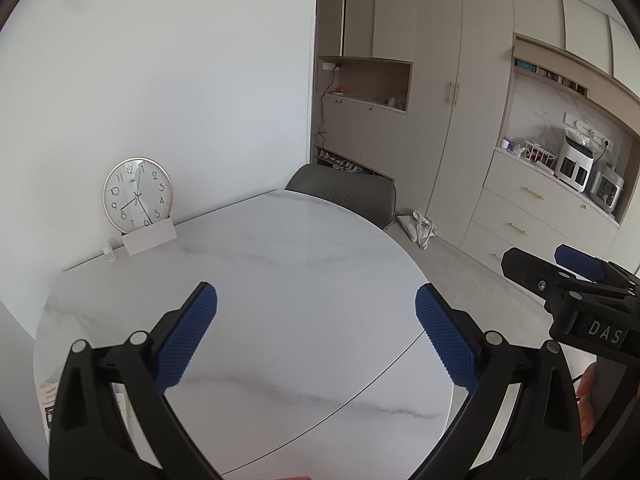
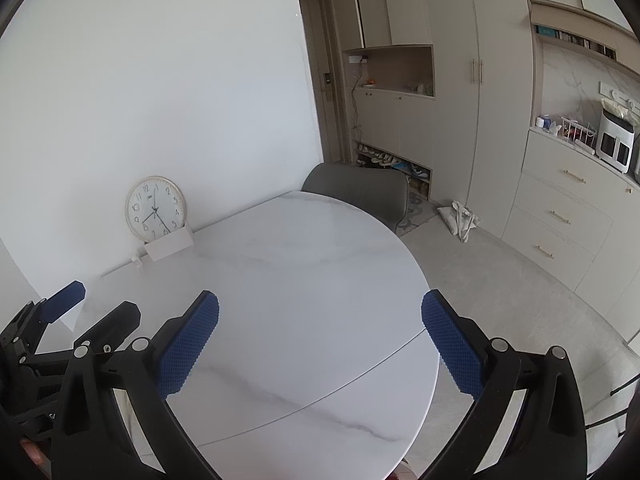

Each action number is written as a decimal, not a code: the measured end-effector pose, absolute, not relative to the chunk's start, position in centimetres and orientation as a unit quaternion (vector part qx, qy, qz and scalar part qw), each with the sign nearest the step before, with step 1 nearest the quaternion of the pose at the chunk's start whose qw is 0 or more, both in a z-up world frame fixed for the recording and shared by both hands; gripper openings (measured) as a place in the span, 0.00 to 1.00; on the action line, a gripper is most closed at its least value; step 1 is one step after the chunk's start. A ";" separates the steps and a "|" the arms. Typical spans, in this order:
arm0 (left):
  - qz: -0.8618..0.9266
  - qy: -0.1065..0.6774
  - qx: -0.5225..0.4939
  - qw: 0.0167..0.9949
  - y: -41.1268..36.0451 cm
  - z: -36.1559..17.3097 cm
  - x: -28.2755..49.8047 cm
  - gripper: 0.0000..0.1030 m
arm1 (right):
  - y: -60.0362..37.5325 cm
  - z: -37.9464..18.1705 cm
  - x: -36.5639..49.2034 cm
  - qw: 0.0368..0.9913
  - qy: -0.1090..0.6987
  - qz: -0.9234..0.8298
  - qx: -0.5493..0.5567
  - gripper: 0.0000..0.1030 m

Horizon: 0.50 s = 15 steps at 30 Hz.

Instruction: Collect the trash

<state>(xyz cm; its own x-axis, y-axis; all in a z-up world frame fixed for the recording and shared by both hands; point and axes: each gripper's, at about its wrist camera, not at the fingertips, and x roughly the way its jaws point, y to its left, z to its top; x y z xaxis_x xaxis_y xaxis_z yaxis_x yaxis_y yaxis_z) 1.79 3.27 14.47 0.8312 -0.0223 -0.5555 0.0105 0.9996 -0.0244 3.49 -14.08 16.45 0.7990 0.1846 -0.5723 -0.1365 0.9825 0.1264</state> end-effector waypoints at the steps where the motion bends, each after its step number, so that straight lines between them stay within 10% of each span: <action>1: -0.008 0.290 -0.010 0.957 3.2 14.5 1.7 0.93 | -14.1 16.5 3.5 0.948 0.305 0.085 0.039 0.98; 15: -0.002 0.282 -0.028 0.959 3.6 14.3 1.5 0.93 | -14.5 16.4 3.0 0.948 0.305 0.082 0.042 0.98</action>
